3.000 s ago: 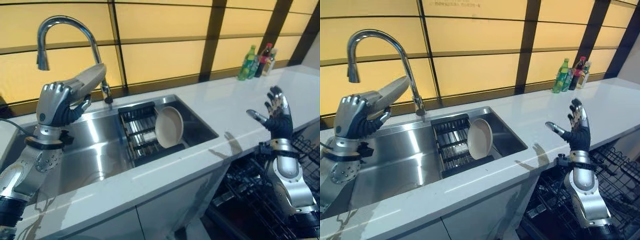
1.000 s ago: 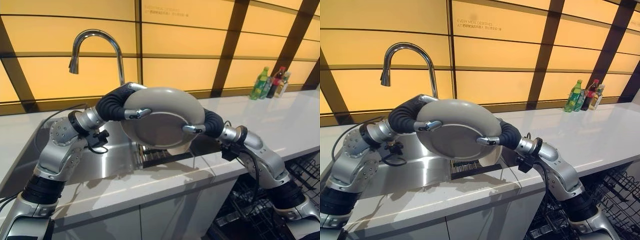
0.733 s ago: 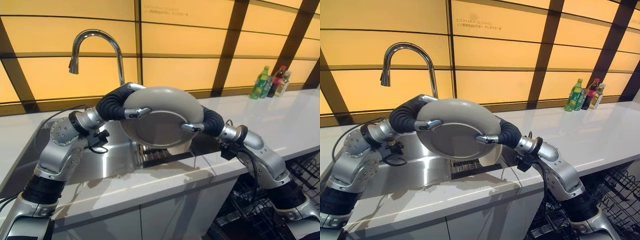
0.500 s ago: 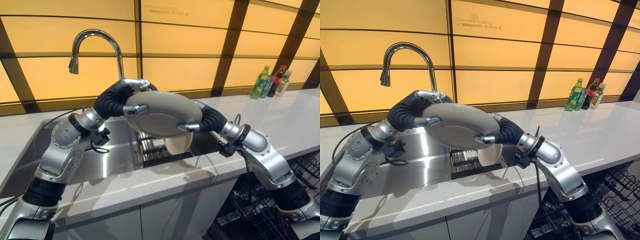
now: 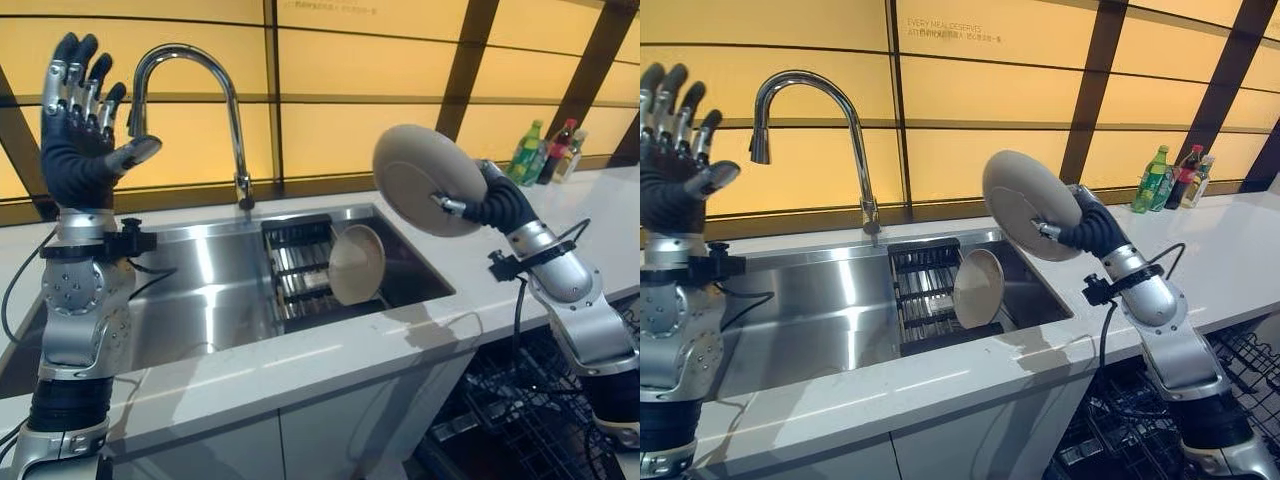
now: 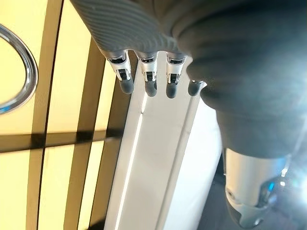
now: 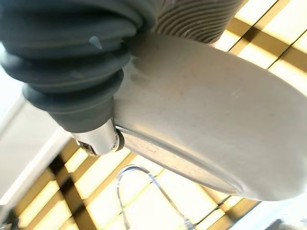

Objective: Pick up plates and place into dishwasher.

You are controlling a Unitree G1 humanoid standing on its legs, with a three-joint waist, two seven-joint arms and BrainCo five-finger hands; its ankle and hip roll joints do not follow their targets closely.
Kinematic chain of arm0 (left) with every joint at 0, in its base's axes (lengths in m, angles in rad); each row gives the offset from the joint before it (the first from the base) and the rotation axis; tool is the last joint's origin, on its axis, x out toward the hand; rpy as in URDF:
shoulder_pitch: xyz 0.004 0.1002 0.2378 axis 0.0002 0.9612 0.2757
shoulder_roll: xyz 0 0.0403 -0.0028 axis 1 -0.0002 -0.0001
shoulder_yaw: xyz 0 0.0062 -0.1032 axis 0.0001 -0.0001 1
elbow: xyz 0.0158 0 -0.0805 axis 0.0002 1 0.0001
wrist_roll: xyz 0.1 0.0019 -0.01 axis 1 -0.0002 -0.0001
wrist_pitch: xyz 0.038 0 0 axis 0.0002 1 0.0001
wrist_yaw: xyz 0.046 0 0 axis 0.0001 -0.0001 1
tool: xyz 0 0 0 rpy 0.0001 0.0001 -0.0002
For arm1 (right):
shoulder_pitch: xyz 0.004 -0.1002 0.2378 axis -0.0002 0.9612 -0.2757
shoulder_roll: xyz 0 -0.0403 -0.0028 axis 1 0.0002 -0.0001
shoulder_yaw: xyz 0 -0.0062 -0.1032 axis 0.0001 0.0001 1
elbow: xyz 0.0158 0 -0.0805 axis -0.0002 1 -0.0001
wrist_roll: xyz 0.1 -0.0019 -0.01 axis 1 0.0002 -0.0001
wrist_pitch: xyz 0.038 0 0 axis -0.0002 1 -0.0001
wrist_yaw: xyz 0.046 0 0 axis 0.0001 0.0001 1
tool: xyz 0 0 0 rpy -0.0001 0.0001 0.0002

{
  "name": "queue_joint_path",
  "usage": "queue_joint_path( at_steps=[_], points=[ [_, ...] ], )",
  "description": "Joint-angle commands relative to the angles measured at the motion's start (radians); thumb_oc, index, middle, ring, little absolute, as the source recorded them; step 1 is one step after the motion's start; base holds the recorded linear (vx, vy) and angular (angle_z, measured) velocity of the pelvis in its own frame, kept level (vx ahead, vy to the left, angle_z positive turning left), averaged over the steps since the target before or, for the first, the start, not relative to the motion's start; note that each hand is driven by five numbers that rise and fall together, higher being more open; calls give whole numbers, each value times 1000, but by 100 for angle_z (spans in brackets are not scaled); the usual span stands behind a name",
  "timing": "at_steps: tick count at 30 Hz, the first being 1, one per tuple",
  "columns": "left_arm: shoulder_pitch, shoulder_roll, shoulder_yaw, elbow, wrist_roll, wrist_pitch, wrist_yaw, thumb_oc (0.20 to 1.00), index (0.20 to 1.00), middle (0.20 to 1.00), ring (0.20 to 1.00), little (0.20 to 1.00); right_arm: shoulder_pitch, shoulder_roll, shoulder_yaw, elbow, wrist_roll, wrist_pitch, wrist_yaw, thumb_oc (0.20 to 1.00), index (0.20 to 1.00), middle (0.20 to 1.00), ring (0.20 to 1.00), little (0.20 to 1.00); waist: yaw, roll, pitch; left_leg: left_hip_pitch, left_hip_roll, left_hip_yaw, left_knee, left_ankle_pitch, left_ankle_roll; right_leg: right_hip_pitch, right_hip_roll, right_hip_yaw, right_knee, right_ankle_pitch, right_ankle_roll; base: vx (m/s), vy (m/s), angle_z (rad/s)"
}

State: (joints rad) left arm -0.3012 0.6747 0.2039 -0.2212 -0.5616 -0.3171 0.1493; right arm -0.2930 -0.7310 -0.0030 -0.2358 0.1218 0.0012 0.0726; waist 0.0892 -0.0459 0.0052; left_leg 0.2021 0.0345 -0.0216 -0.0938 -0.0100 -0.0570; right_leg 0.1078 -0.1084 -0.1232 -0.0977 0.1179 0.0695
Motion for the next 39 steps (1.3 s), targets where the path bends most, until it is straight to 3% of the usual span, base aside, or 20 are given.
queue_joint_path(
  at_steps=[1,14,20,24,28,35,39],
  points=[
    [12,25,18,19,24,-55,29,1000,1000,1000,1000,1000,-11,-65,-119,1,-30,-83,-118,200,200,200,200,200,-27,32,-33,-38,-9,33,10,-49,24,31,-37,-1,11,-106,44,6,32,-9],
    [142,15,99,52,33,-50,30,1000,1000,1000,1000,1000,190,-30,-263,107,-86,-51,-335,200,200,200,200,200,-89,29,-11,-18,-30,67,9,-72,51,20,-47,83,14,-92,65,21,33,-19],
    [159,39,116,94,11,-32,38,1000,1000,1000,1000,1000,220,3,-256,202,-110,-2,-391,200,200,200,200,200,-110,28,34,-17,-50,71,38,-77,82,-44,-55,95,154,-109,69,39,-13,-18],
    [173,55,136,116,-5,-25,38,1000,1000,1000,1000,1000,223,15,-248,269,-84,9,-410,200,200,200,200,200,-110,17,59,-20,-63,65,50,-81,82,-55,-55,117,80,-50,83,90,-165,-19],
    [137,85,128,174,-22,-26,33,1000,1000,1000,1000,1000,201,3,-241,364,-55,10,-447,200,200,200,200,200,-123,17,88,-19,-56,85,83,-120,80,-94,-59,137,27,8,102,110,-215,-9],
    [158,92,157,197,-31,-7,9,1000,1000,1000,1000,1000,213,-23,-248,464,-5,51,-429,200,200,200,200,200,-117,16,115,-66,-22,119,193,-150,65,-101,-46,99,66,-23,80,152,-255,-10],
    [158,92,154,199,-31,18,5,1000,1000,1000,1000,1000,222,-32,-226,510,32,74,-324,200,200,200,200,200,-123,22,123,-77,5,121,206,-140,44,-96,-30,92,80,-46,63,138,-181,-5]
  ],
)
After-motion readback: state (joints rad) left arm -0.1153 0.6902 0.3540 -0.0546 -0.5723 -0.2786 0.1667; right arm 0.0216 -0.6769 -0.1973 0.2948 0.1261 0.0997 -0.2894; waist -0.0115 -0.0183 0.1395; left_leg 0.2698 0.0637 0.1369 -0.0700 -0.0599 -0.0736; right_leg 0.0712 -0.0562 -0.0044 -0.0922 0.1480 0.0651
